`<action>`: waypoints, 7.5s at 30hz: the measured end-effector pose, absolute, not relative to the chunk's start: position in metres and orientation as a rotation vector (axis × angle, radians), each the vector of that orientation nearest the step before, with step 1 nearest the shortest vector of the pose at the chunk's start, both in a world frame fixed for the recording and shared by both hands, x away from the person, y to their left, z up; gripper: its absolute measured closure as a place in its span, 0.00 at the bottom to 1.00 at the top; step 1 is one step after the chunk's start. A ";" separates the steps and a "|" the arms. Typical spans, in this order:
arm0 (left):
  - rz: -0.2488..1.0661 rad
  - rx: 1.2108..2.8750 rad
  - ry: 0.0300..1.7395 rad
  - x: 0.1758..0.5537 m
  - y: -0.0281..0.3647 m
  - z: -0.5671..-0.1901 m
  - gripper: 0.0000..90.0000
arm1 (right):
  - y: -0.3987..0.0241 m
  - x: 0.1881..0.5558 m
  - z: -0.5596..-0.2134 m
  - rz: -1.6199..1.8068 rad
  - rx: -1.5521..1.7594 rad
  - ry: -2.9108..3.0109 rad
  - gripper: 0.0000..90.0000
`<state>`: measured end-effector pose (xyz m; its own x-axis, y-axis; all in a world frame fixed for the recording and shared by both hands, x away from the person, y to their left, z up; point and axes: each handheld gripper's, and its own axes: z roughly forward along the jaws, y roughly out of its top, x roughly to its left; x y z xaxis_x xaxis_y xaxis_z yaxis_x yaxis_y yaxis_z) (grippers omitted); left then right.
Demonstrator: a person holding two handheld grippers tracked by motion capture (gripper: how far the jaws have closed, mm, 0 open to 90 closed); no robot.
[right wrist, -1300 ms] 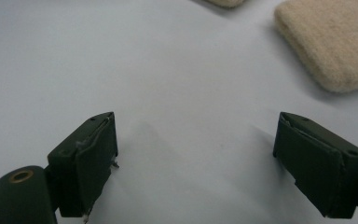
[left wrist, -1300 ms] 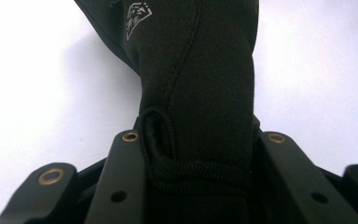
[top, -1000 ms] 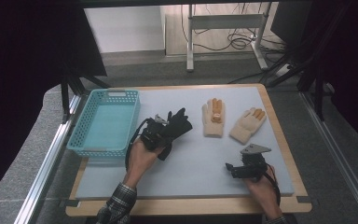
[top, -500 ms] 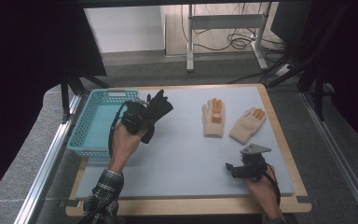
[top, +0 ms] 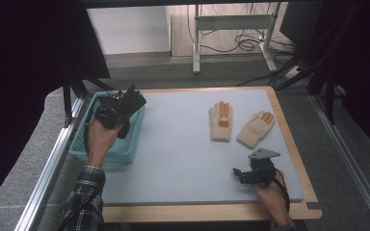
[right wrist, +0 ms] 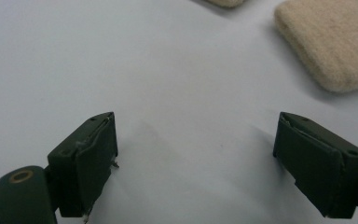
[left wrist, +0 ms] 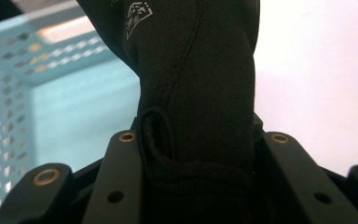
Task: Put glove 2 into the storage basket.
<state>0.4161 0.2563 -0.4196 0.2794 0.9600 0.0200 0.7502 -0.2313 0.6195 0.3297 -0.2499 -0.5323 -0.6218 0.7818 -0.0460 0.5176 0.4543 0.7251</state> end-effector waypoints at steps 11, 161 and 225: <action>0.506 2.081 1.755 0.437 0.305 -0.457 0.71 | -0.250 0.330 -0.532 0.975 1.100 2.335 0.15; 0.386 2.134 1.109 0.300 0.145 -0.550 0.02 | -0.258 0.335 -0.525 1.010 1.135 2.313 0.20; 0.390 2.137 1.106 0.300 0.145 -0.550 0.02 | -0.294 0.438 -0.462 1.068 1.212 2.143 0.91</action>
